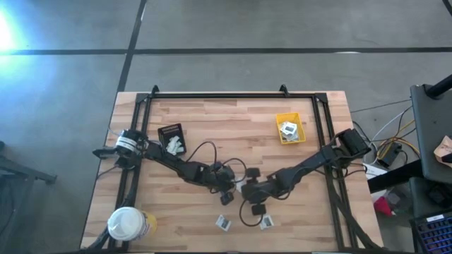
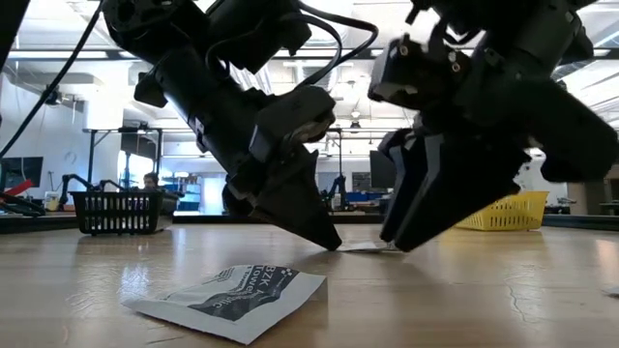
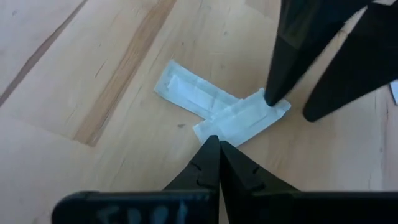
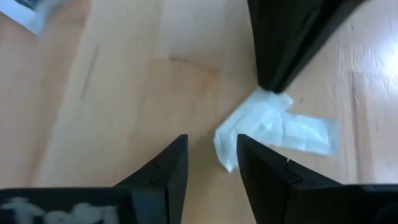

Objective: Pick & Place First Aid Supplies
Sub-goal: Put the green bandage into the black bin

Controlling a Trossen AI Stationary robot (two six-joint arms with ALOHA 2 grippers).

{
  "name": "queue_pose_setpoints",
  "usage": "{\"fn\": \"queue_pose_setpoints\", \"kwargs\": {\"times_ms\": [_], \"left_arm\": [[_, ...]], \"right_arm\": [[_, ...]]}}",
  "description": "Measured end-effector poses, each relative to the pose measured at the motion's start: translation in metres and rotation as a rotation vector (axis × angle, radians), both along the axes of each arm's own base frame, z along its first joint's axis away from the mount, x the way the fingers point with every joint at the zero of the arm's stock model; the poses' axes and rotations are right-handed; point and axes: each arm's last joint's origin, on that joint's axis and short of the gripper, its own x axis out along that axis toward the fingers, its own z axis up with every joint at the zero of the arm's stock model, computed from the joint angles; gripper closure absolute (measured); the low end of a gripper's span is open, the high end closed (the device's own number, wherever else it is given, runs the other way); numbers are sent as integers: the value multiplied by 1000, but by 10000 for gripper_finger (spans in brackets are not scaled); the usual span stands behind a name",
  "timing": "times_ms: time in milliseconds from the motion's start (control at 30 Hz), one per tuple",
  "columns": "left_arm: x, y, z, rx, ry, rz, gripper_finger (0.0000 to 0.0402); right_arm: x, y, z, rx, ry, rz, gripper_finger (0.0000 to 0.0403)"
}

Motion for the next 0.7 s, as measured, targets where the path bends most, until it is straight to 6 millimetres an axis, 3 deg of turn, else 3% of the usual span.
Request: {"fn": "queue_pose_setpoints", "kwargs": {"times_ms": [300,700], "left_arm": [[1,-1,1,-55,-19,45,392],[1,-8,1,-77,-29,22,392]], "right_arm": [[-4,-5,-7,-11,-5,-25,272],[-4,-17,-9,-2,29,-97,327]]}}
